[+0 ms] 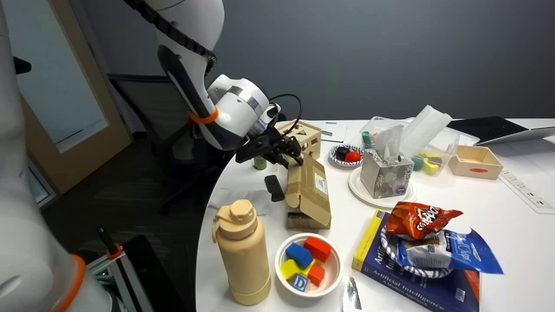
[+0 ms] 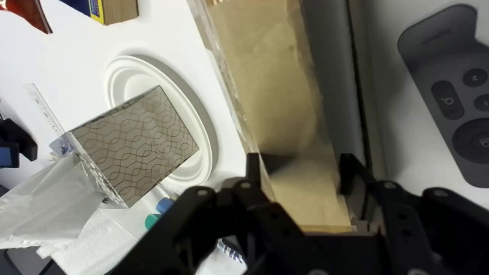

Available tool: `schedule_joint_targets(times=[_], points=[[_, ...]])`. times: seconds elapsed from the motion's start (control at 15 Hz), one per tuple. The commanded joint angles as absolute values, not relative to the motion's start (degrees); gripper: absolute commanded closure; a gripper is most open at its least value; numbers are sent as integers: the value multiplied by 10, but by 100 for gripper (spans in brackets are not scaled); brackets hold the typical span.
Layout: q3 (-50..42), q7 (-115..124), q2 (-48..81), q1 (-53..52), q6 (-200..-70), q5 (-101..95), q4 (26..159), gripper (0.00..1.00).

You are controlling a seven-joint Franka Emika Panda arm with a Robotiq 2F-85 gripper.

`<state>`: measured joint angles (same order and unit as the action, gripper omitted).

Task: Open the brown box.

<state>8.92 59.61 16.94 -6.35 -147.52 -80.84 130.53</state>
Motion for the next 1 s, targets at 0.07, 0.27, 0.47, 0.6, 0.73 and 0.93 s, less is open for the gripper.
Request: schedule_joint_targets(times=[0.07, 0.27, 0.47, 0.6, 0.73, 0.93], points=[[89, 601, 140, -64, -1472, -811, 1308, 69], [84, 603, 140, -62, -1466, -821, 1295, 66], [72, 604, 150, -58, -1459, -830, 1276, 86], [61, 605, 158, -55, -1457, -836, 1261, 93], [49, 608, 167, -53, -1455, -844, 1250, 77], [33, 606, 188, -46, -1454, -849, 1232, 49]])
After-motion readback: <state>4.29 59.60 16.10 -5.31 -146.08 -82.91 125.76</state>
